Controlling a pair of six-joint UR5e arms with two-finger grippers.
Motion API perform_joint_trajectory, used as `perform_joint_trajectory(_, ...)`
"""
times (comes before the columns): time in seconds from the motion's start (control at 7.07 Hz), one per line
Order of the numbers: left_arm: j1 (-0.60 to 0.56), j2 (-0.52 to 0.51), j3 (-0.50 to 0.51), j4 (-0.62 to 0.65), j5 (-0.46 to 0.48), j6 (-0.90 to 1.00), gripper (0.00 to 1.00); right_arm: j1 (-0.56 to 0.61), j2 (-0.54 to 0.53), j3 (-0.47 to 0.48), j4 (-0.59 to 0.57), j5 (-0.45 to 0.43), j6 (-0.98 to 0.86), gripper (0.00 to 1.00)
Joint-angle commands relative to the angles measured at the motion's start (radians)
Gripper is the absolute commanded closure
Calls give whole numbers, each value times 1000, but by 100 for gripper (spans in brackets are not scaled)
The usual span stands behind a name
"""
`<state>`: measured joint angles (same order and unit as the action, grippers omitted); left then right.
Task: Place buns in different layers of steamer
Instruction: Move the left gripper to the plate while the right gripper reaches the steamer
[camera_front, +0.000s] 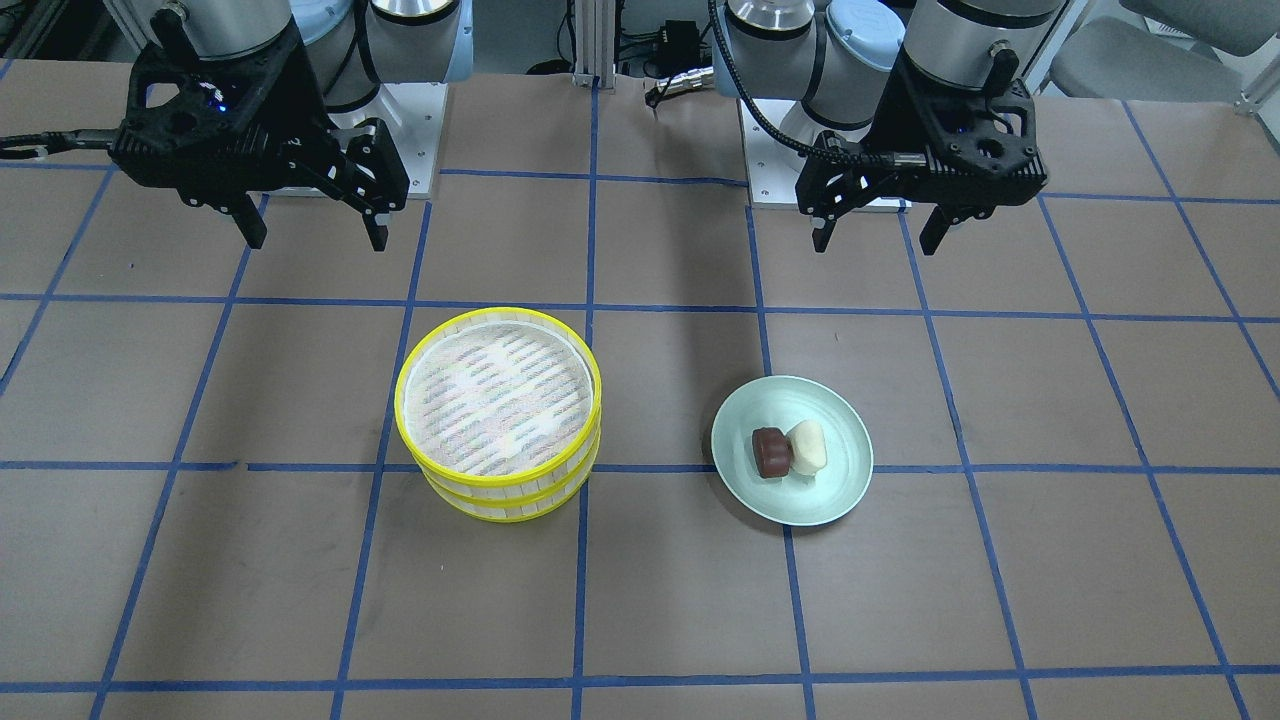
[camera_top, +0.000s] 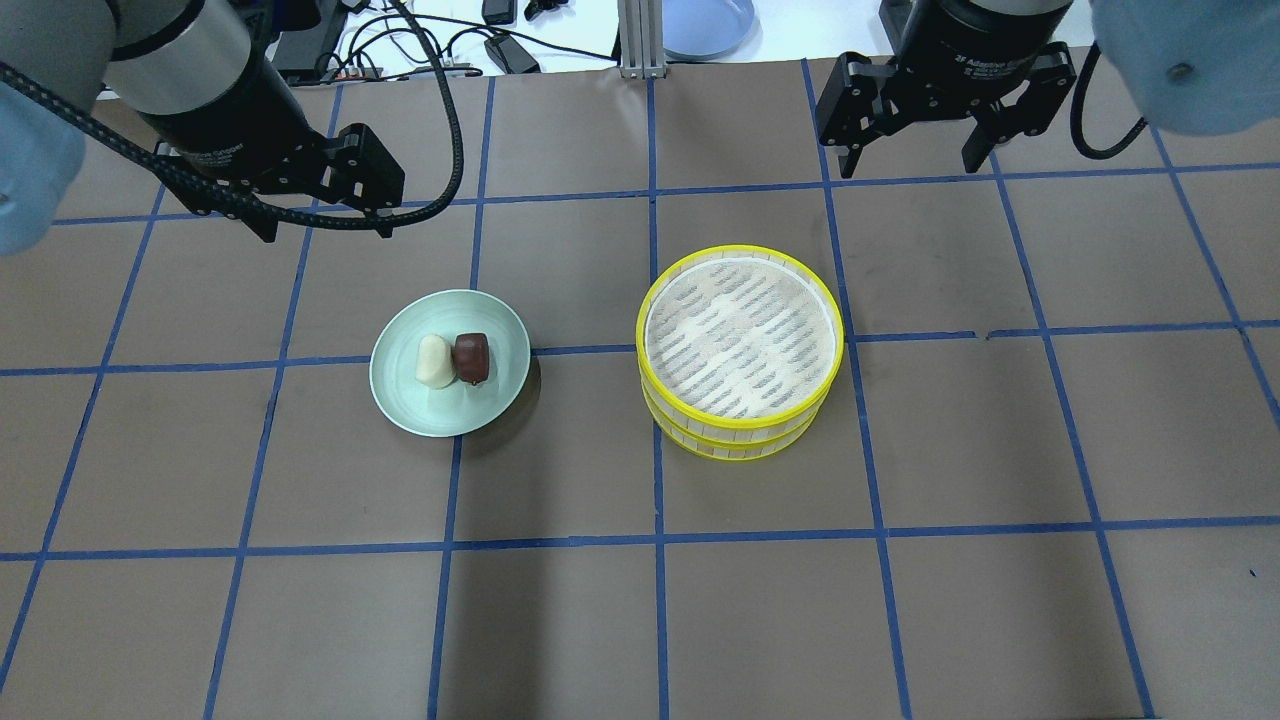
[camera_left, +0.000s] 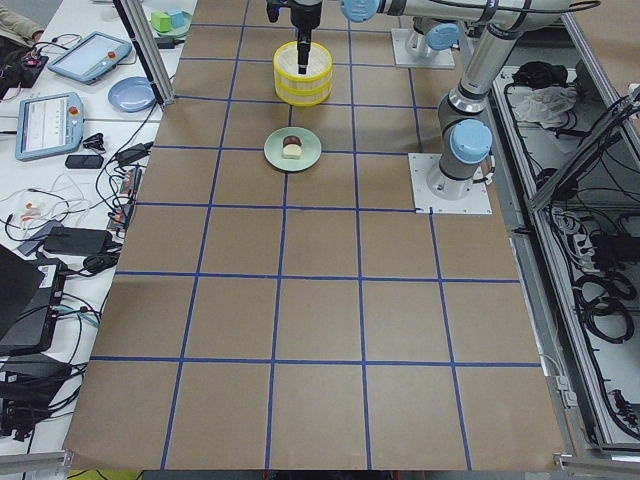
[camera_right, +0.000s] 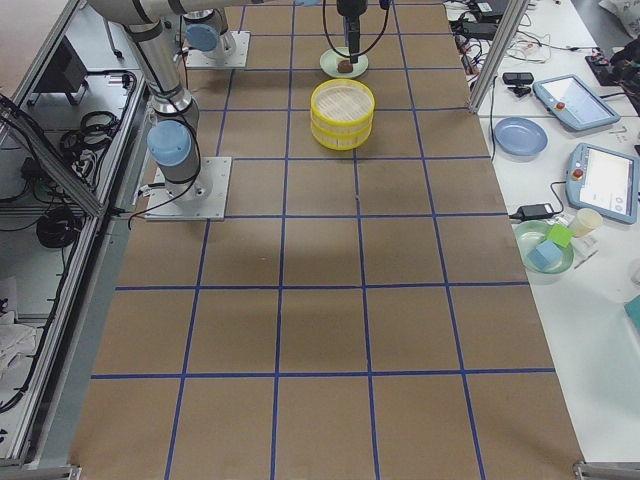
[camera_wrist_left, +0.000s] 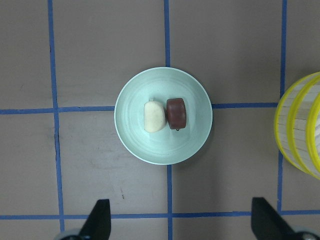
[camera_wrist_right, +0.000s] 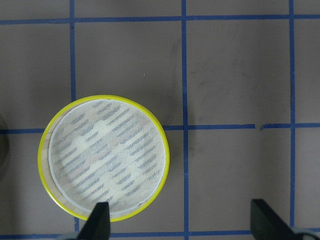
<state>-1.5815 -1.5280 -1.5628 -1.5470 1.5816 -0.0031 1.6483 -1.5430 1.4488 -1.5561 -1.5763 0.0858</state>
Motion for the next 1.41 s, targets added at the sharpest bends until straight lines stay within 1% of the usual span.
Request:
perform_joint_trajectory(0.0,0,-1,-11,-1,1,0,0,1,0,1,33,-1,-1,0)
perform_joint_trajectory(0.14,12,-12,-26,-5,3,20,0,1,0,2,33,-1,-1,0)
perform_joint_trajectory(0.28,20,-38,-81,11,6,40,0,1,1,10,33,-2,-3,0)
perform_joint_trajectory(0.42,21,-61,-144,106,8,51,0,2,10,22,27,4,-12,0)
perform_joint_trajectory(0.57,21,-105,-184,175,5,49,0,4,67,88,16,12,-1,0)
perform_joint_trajectory(0.71,21,-173,-222,215,11,52,0,4,110,170,-72,7,-6,0)
perform_joint_trajectory(0.85,23,-226,-232,237,14,55,0,4,194,221,-172,12,-6,0)
perform_joint_trajectory(0.99,41,-277,-240,272,14,58,1,5,246,232,-226,6,-6,0)
perform_joint_trajectory(1.13,60,-320,-240,283,12,128,2,4,311,234,-258,4,-6,0)
perform_joint_trajectory(1.27,93,-345,-240,306,5,153,2,4,325,232,-262,7,-8,5)
